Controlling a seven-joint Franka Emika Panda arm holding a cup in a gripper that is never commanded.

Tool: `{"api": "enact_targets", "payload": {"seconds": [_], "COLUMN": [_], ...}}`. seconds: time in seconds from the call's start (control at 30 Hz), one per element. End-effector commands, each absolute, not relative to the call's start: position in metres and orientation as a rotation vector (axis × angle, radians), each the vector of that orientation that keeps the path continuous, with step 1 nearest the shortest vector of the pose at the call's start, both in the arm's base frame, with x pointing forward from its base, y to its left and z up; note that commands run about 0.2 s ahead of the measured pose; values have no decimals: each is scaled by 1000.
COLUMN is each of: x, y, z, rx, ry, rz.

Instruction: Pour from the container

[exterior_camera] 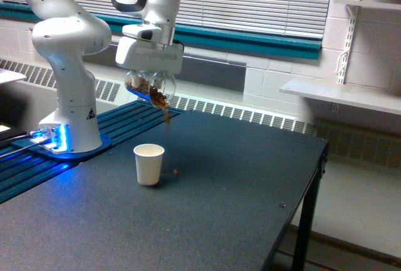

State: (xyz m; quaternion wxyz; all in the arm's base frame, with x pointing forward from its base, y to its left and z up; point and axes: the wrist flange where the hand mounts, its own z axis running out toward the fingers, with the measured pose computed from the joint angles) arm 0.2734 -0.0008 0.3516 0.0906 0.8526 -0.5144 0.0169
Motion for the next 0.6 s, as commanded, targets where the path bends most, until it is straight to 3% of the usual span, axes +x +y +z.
{"api": "enact_targets", "payload": {"seconds": [0.03,0.6], "x": [259,239], "y": [2,3], "z": [346,368], "rx": [2485,2395], "ry": [-1591,-1746], "rz": [1,-27]}}
